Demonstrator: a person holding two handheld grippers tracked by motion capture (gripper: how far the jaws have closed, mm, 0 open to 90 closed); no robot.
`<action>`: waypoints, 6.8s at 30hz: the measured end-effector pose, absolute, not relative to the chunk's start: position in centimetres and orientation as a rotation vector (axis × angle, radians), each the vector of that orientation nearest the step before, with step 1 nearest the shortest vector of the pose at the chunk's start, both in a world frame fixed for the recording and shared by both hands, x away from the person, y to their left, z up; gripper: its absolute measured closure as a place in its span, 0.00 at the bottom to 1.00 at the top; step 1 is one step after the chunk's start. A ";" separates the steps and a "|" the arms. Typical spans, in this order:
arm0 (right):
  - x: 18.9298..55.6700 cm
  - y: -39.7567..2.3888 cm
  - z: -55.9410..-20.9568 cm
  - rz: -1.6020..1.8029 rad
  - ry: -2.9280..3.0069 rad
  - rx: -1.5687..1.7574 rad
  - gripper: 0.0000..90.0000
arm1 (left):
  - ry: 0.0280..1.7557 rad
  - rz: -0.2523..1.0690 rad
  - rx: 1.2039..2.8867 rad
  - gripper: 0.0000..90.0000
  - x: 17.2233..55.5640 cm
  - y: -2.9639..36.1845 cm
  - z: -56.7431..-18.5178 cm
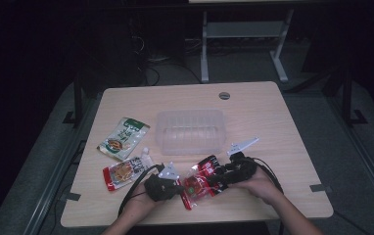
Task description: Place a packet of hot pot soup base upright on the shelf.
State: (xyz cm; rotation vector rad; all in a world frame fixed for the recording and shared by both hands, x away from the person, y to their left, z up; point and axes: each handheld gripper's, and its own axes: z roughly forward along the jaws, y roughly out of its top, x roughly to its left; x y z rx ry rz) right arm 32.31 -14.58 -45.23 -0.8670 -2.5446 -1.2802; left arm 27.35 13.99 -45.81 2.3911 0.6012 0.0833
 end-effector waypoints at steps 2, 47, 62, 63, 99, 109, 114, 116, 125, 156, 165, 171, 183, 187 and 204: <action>32.1 -14.6 -45.1 -1.286 -2.537 -0.857 0.70 | 0.597 0.092 2.396 1.00 27.4 13.9 -45.8; 31.0 -15.3 -42.1 -1.505 -2.496 -0.567 1.00 | 0.639 0.070 2.294 0.63 27.7 17.2 -44.2; 31.1 -15.4 -40.4 -1.559 -2.526 -0.562 1.00 | 0.629 0.046 2.304 0.46 27.5 17.2 -44.5; 31.1 -15.4 -40.4 -1.559 -2.526 -0.562 1.00 | 0.629 0.046 2.304 0.46 27.5 17.2 -44.5; 36.9 -16.5 -34.1 -1.782 -2.566 -0.652 1.00 | 0.607 0.017 2.333 0.35 27.4 17.2 -44.8; 38.5 -17.0 -34.4 -1.790 -2.581 -0.742 1.00 | 0.608 0.008 2.332 0.35 27.4 17.2 -44.9; 38.6 -17.3 -35.1 -1.768 -2.586 -0.773 1.00 | 0.605 0.003 2.339 0.35 27.4 17.2 -44.9; 38.7 -17.3 -35.3 -1.760 -2.587 -0.783 1.00 | 0.608 -0.002 2.331 0.35 27.3 17.1 -45.0; 38.9 -16.8 -35.9 -1.718 -2.613 -0.794 1.00 | 0.612 -0.002 2.328 0.35 27.4 17.3 -45.0; 40.6 -14.6 -37.5 -1.649 -2.645 -0.849 1.00 | 0.593 -0.005 2.342 0.34 27.4 17.1 -45.2; 41.1 -13.9 -38.4 -1.609 -2.659 -0.880 1.00 | 0.589 -0.006 2.346 0.33 27.4 17.0 -45.3; 41.3 -13.3 -39.0 -1.569 -2.692 -0.900 1.00 | 0.589 -0.005 2.349 0.33 27.4 17.0 -45.4; 41.2 -13.3 -38.9 -1.588 -2.663 -0.935 0.85 | 0.587 -0.002 2.358 0.33 27.4 16.9 -45.4; 41.0 -13.3 -38.6 -1.586 -2.669 -0.940 0.71 | 0.584 -0.001 2.355 0.33 27.4 16.9 -45.4; 39.6 -13.9 -37.6 -1.547 -2.681 -1.018 0.35 | 0.588 -0.009 2.335 0.32 27.5 17.3 -45.2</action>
